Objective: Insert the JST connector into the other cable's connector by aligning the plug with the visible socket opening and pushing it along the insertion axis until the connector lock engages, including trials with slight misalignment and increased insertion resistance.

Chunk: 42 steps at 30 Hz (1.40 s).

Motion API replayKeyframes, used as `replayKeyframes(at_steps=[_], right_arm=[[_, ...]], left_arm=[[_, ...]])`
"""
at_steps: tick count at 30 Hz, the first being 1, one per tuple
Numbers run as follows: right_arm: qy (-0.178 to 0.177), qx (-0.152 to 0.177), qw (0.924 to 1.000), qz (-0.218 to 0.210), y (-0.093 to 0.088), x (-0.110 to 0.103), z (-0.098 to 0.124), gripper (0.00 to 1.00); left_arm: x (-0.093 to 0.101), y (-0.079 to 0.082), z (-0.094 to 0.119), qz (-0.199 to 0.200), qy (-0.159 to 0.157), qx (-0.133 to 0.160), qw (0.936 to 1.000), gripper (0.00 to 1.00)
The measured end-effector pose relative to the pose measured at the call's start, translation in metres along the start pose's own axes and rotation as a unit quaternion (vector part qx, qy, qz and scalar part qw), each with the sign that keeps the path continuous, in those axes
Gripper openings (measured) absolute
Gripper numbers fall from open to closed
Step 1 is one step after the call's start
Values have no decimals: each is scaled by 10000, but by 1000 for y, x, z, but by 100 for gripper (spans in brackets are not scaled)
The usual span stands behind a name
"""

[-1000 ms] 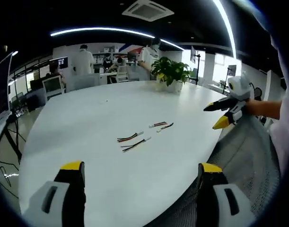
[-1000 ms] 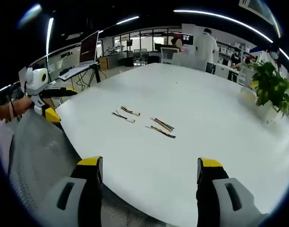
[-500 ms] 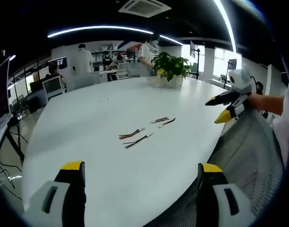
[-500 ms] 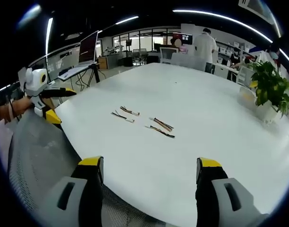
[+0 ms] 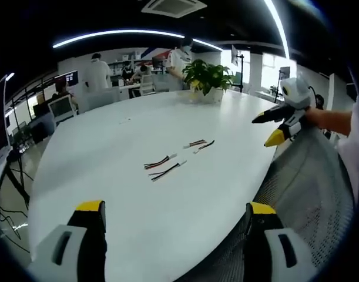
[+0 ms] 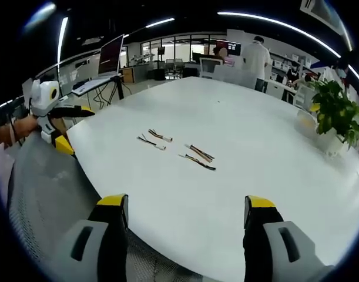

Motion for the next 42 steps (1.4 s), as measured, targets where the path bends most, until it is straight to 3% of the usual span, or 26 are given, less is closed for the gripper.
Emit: replayKeyframes(at_steps=[19, 23, 26, 42], right_arm=[[4, -261, 9997, 36, -8, 0, -3, 78], [-23, -251, 9997, -38, -7, 2, -2, 77], [-95, -236, 9996, 155, -6, 2, -1, 72], [-80, -82, 9996, 273, -2, 0, 1, 73]], left_arm=[[-4, -1, 0, 227, 20, -19, 9997, 98], [-5, -2, 0, 203, 53, -52, 9998, 98], [-5, -2, 0, 153, 97, -74, 9998, 98], [-2, -1, 1, -30, 56, -24, 10000, 98]])
Point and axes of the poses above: the point that each gripper's makers call its tool centre point, and the gripper's own axes: z roughly backward along the fingers, x roughly to its right, y roughly out of its top, the point moved 1 cm from there along z, roughly backward along the fingers, and after that the axes turned 4 degrees about -x, right-handed, at the moved point
